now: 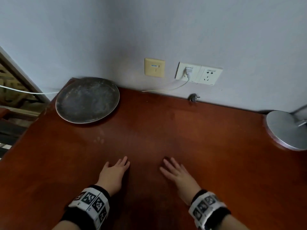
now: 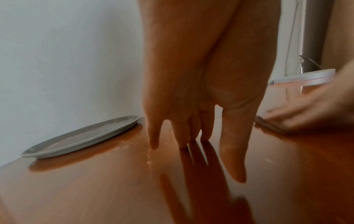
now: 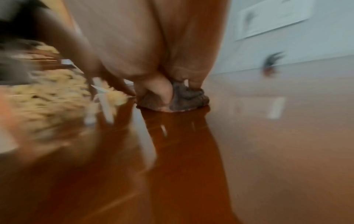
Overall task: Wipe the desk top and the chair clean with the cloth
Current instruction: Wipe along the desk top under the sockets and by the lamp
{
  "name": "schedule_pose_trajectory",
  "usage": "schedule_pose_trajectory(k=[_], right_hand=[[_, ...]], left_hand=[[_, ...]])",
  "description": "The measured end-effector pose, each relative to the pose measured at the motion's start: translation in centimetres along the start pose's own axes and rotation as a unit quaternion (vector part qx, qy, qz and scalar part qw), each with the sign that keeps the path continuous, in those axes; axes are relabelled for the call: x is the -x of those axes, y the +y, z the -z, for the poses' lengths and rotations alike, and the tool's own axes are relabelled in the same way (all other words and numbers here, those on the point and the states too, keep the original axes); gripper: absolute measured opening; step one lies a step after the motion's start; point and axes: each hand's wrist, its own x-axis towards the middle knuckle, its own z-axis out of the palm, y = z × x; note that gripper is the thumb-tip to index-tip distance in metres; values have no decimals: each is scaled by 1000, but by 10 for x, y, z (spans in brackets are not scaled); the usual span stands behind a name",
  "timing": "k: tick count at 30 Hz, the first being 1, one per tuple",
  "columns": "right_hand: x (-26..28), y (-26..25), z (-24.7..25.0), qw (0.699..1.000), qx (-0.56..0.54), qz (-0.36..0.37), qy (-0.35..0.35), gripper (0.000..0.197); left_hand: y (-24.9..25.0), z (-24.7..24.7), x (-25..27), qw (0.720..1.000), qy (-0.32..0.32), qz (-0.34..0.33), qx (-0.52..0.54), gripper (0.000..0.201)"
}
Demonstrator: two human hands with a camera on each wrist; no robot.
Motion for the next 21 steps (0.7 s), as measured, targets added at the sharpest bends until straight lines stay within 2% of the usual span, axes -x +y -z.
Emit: schedule_pose_trajectory(k=[1, 3, 4, 6, 8, 9, 12, 14, 16, 18, 19, 21], right_hand=[[-1, 34, 17, 996, -22, -81, 1, 87], [2, 88, 41, 972, -40, -230, -23, 90], [3, 107, 45, 961, -52, -271, -25, 89], [2, 115, 44, 948, -82, -307, -32, 86], [-4, 92, 37, 951, -74, -298, -30, 88], [-8, 74, 32, 961, -67, -268, -27, 89], [-10, -6, 11, 991, -45, -118, -38, 90], [-7, -55, -5, 997, -40, -21, -58, 85], [-3, -78, -17, 996, -36, 35, -79, 82], [1, -63, -13, 996, -43, 25, -77, 85], [4, -45, -8, 997, -49, -9, -63, 87], [15, -1, 4, 989, -65, -126, -30, 92]], left_hand=[[1, -3, 2, 1000, 1, 4, 2, 83], [1, -9, 8, 1000, 6, 14, 4, 80], [0, -12, 11, 1000, 6, 19, 3, 78], [-2, -20, 18, 1000, 6, 28, -1, 77], [0, -28, 24, 999, 14, 37, 11, 79], [1, -31, 27, 999, 17, 42, 19, 81], [4, -36, 30, 998, 23, 50, 29, 82], [4, -34, 29, 998, 22, 45, 23, 80], [2, -30, 28, 999, 12, 37, 15, 77], [-6, -26, 25, 1000, 6, 26, 16, 77], [-11, -23, 23, 1000, 5, 17, 19, 76], [-21, -18, 21, 1000, -5, -5, 24, 73]])
